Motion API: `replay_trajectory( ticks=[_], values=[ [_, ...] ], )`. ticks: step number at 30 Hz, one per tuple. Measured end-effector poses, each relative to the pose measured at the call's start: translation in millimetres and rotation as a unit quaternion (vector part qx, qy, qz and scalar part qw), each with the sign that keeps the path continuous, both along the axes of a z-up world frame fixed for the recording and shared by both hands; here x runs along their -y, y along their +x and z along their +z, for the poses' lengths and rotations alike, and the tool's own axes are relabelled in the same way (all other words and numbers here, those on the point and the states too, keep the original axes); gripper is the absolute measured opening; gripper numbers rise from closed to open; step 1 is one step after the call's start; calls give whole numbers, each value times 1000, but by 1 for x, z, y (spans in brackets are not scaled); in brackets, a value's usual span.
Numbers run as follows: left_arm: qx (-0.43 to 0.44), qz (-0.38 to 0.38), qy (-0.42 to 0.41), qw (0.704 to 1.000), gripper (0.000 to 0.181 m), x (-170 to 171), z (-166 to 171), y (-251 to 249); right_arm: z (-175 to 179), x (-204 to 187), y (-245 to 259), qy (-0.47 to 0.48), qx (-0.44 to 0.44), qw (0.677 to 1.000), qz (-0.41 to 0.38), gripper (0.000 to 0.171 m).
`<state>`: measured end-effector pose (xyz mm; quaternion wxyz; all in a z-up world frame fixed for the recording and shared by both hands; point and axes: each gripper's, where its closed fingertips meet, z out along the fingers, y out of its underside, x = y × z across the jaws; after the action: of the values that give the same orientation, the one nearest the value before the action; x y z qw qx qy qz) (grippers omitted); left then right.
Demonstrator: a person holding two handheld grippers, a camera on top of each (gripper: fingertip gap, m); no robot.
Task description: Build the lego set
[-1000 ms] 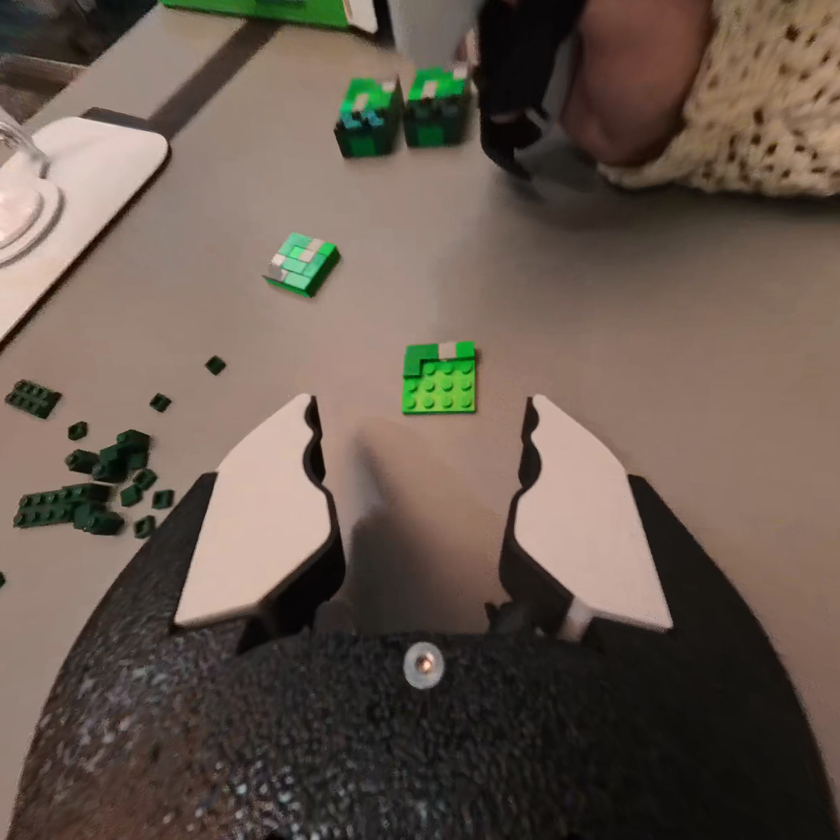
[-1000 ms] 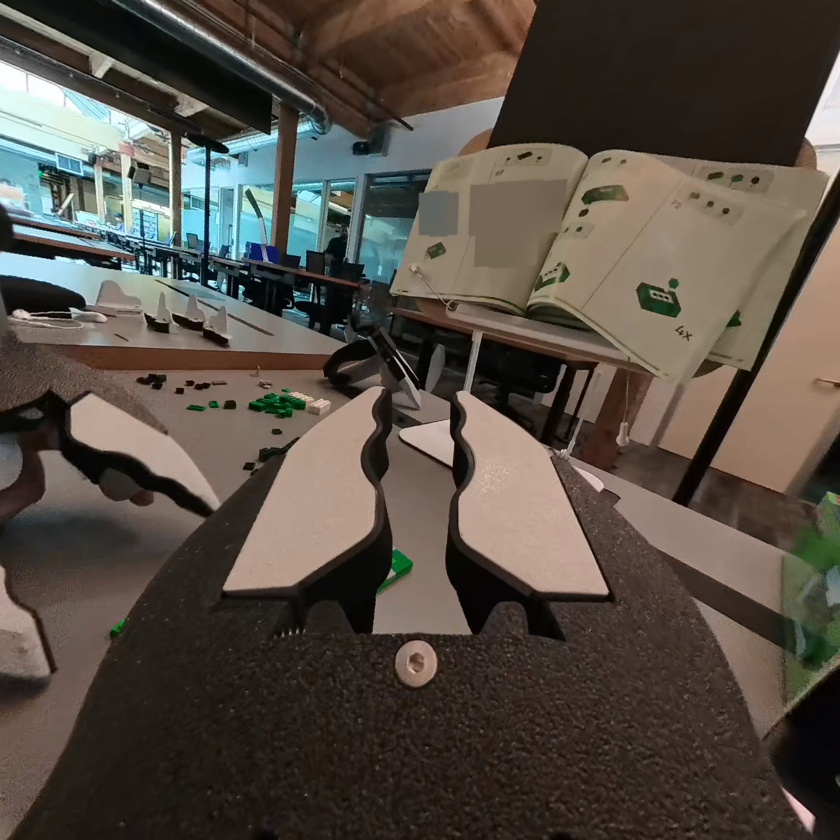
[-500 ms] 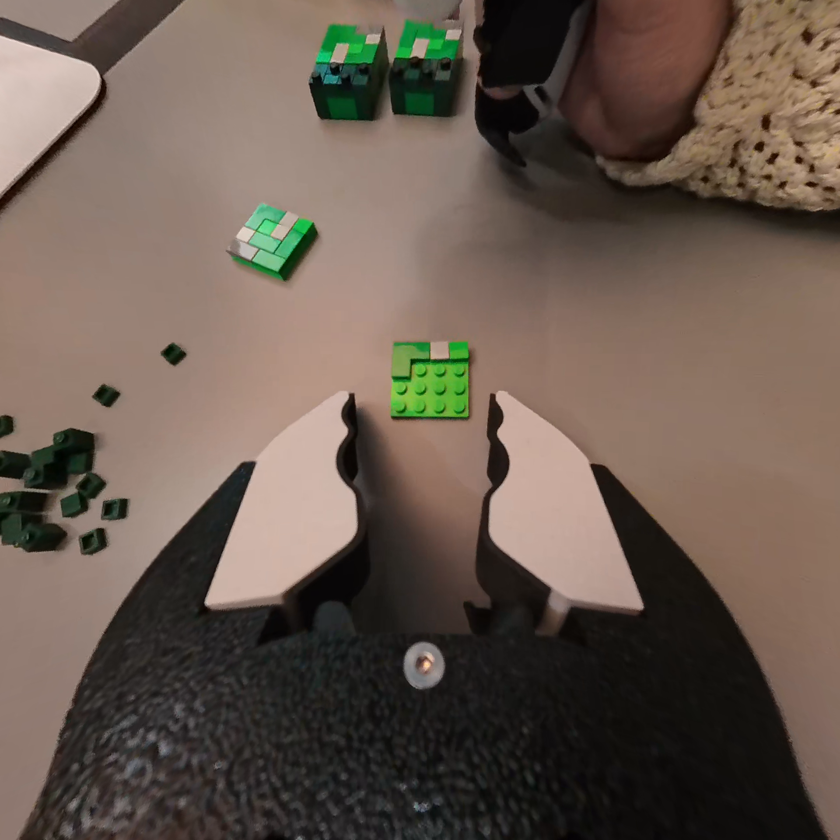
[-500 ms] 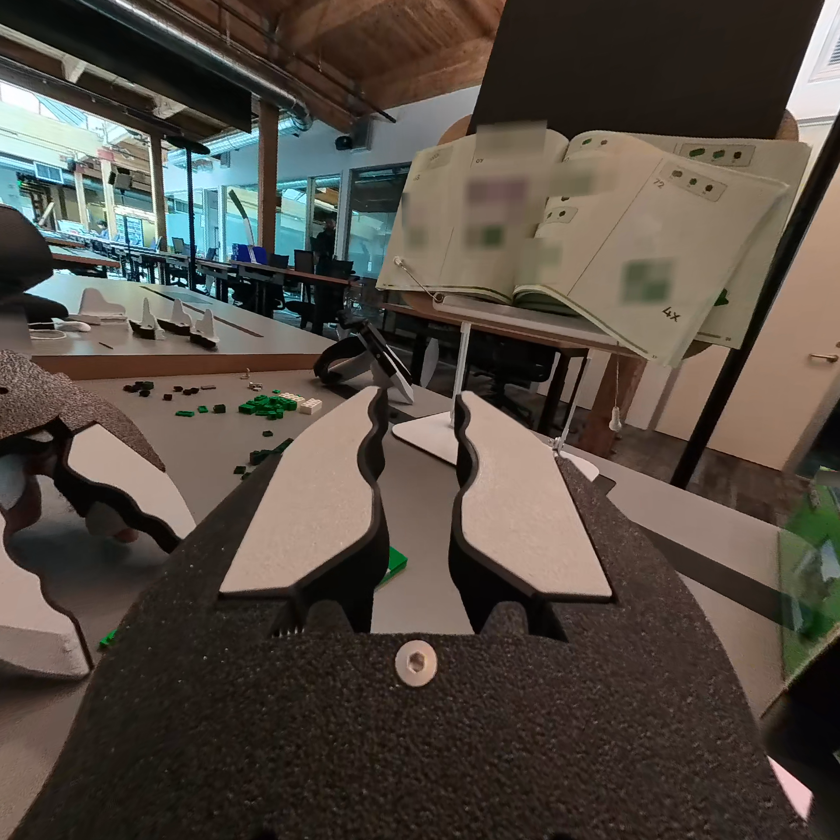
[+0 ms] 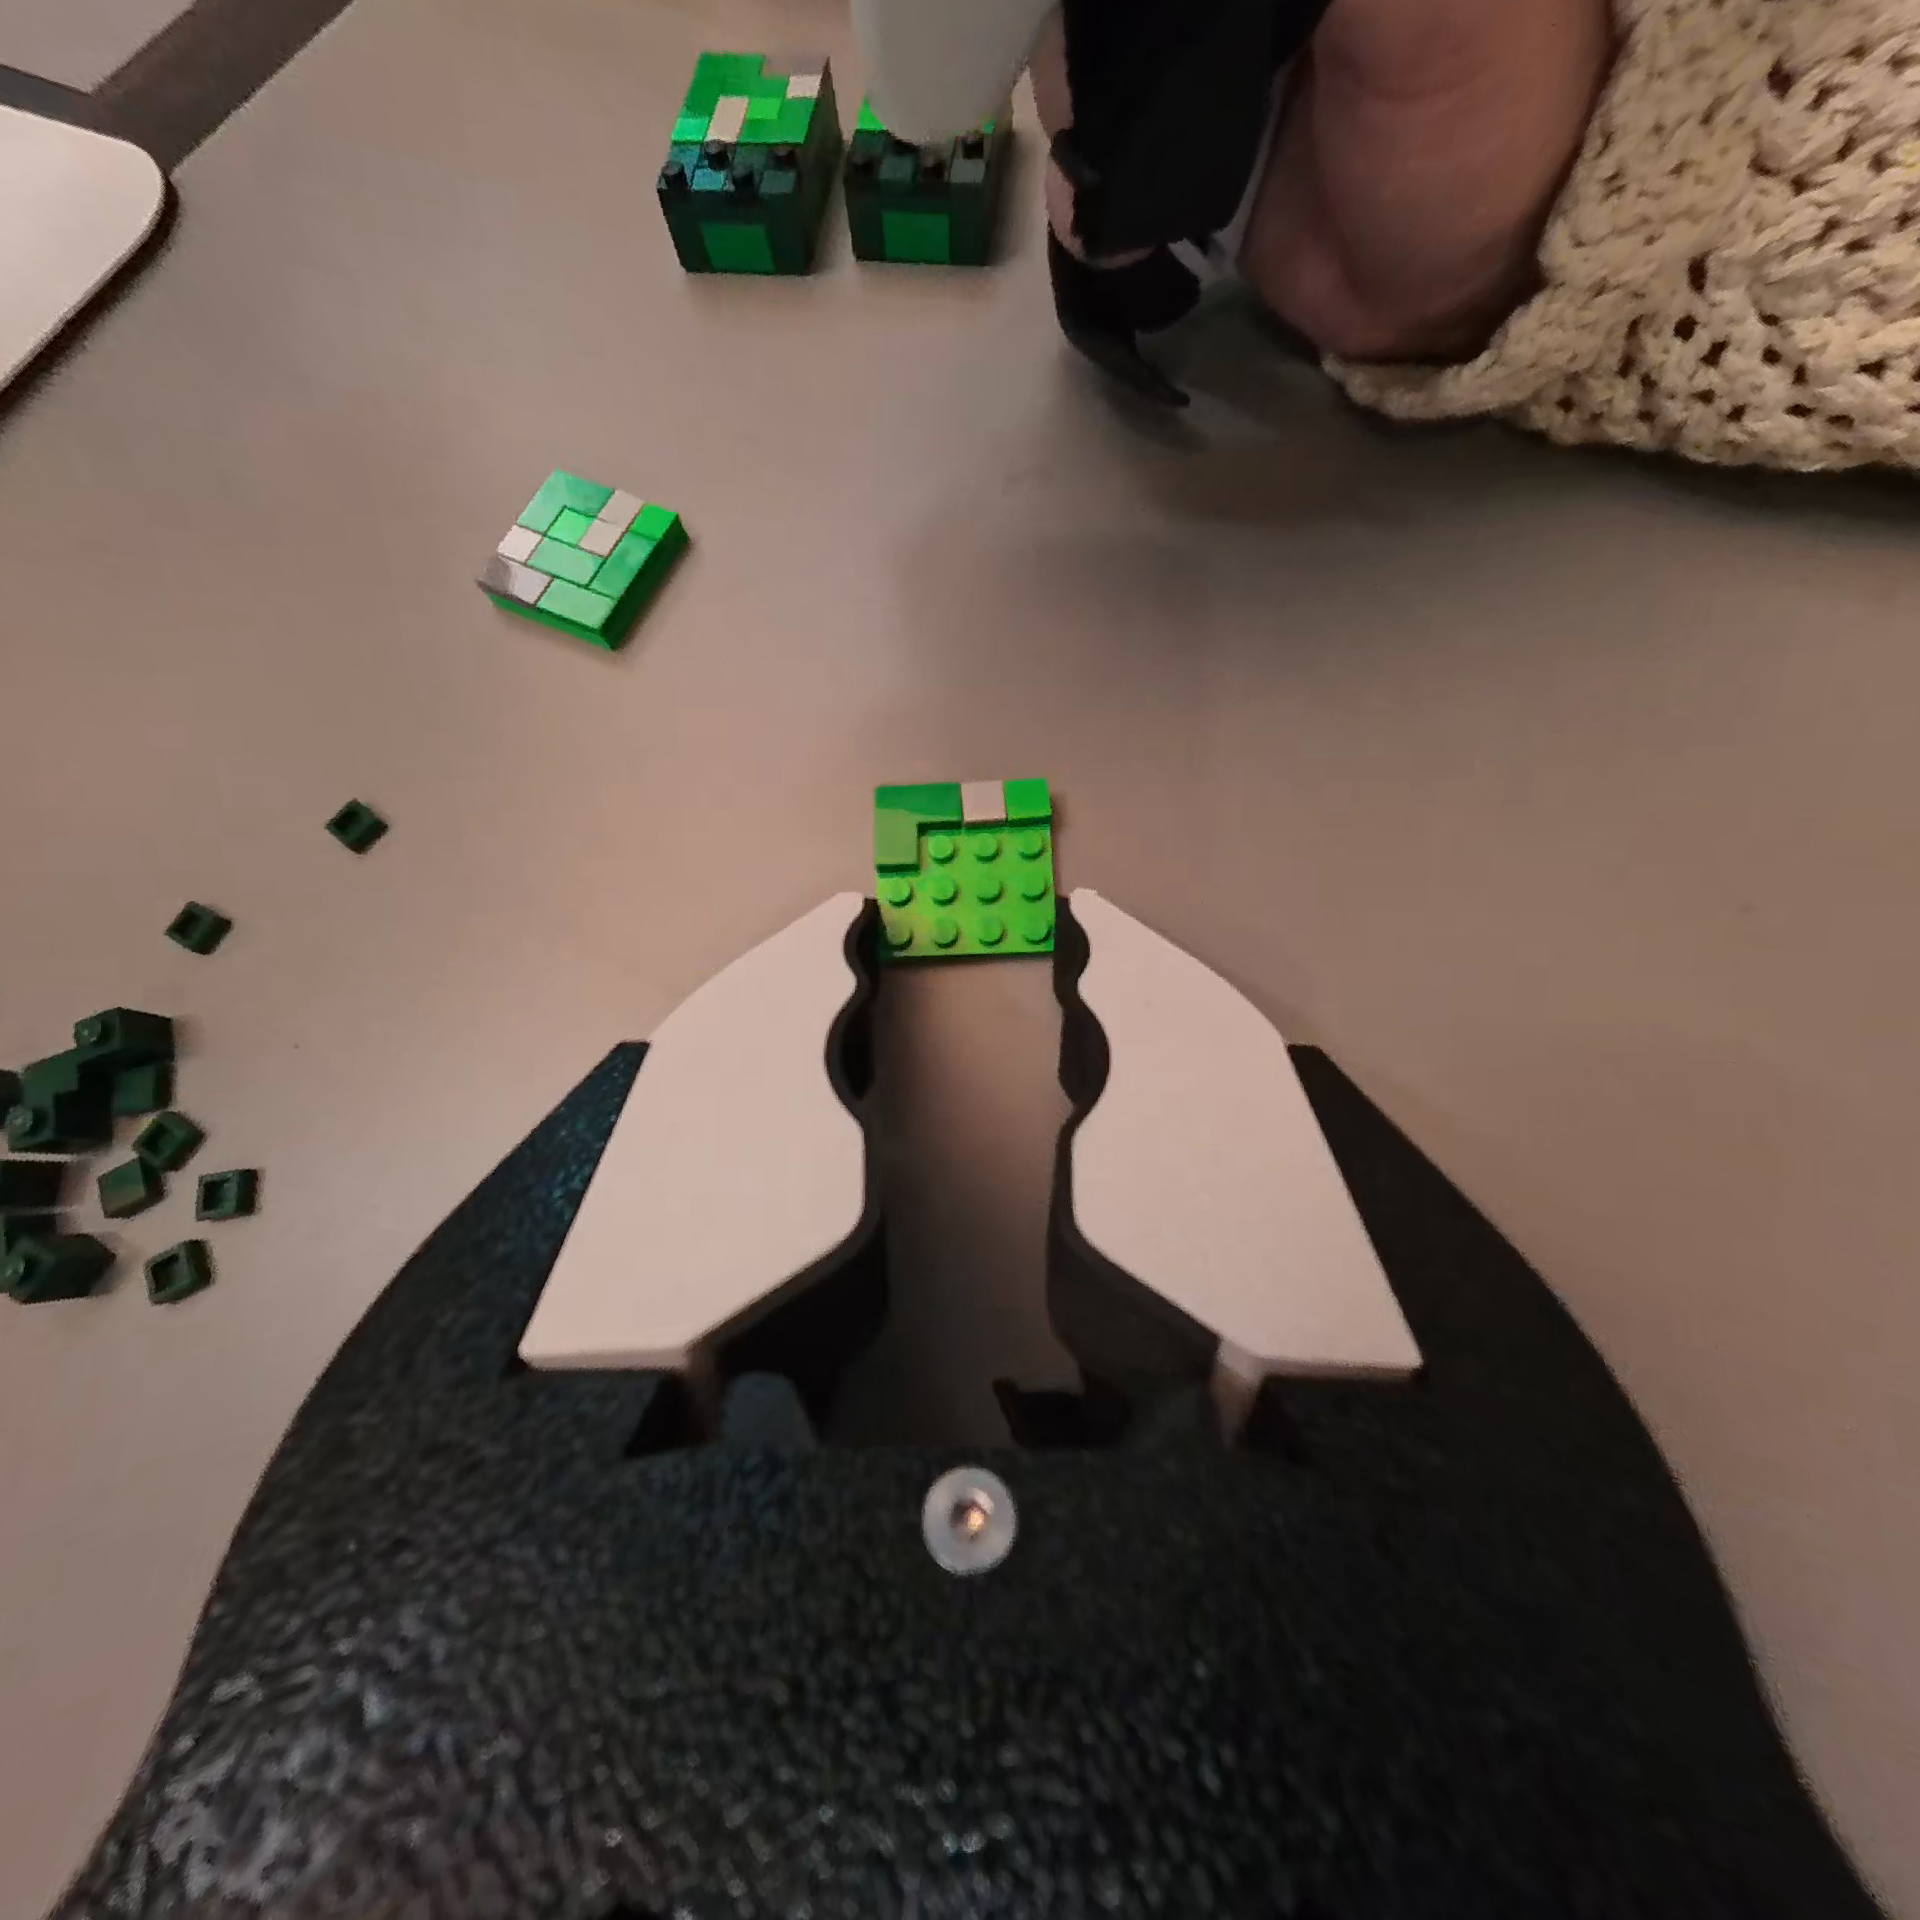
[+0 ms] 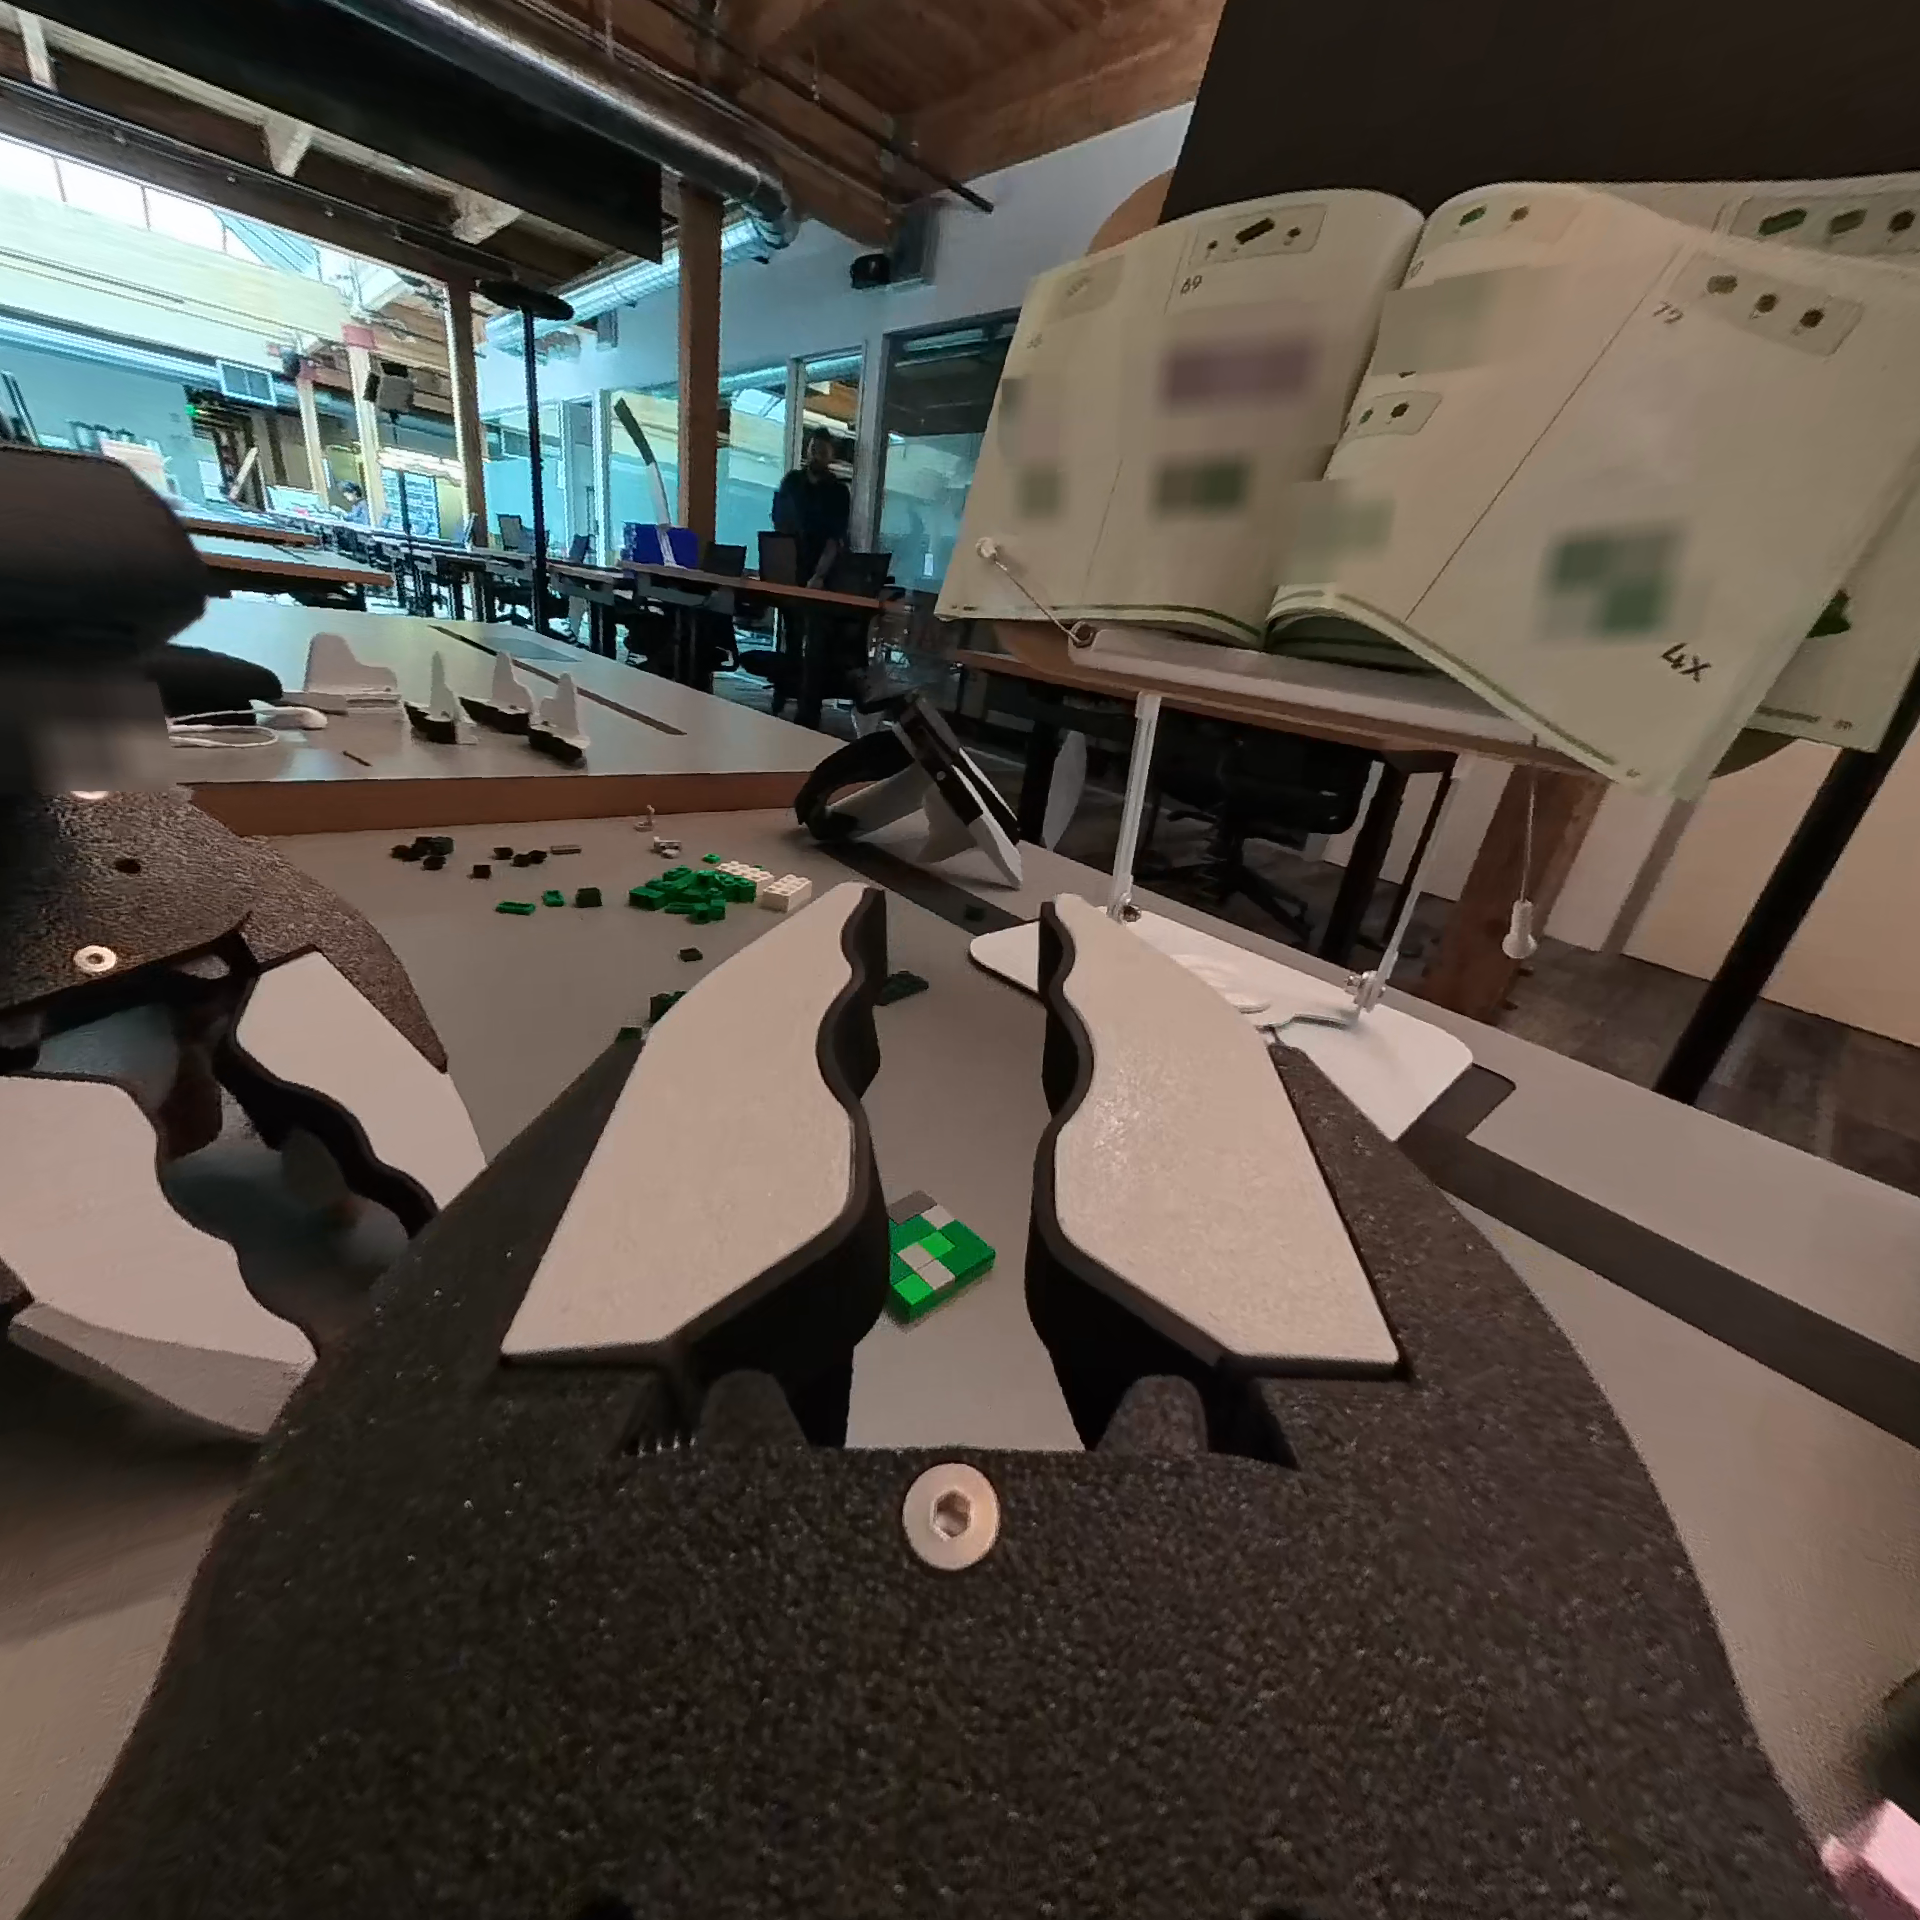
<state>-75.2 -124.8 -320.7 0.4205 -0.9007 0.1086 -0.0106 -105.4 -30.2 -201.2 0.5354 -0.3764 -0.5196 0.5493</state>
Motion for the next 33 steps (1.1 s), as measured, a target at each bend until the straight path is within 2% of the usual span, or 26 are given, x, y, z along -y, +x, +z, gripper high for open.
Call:
replay_trajectory(
  ticks=[5,9,13,16,19,23,25,29,31,33],
  values=[
    [-52,-4,23,998,31,4,4,-7,0,3,0,10,-2,1000,5,27],
    [-80,32,89,992,31,5,21,-26,-2,11,1,20,4,999,28,28],
    [-22,89,175,980,31,7,50,-45,-14,49,4,54,34,989,135,28],
    [-3,104,220,970,31,11,66,-53,-24,70,7,68,64,976,196,28],
    [-16,29,234,972,31,14,70,-38,-25,84,15,50,74,962,257,28],
    [-71,-57,219,971,31,19,64,-20,-29,97,29,5,124,926,357,40],
    [-112,-53,219,968,31,20,65,-23,-39,104,34,-10,183,903,389,27],
    [-196,-67,220,953,31,20,65,-19,-53,111,27,-128,301,855,402,43],
    [-215,-75,210,951,31,19,61,-16,-57,115,26,-194,342,820,415,43],
    [-223,-81,200,951,31,18,56,-14,-59,120,26,-217,362,801,424,39]
  ],
)
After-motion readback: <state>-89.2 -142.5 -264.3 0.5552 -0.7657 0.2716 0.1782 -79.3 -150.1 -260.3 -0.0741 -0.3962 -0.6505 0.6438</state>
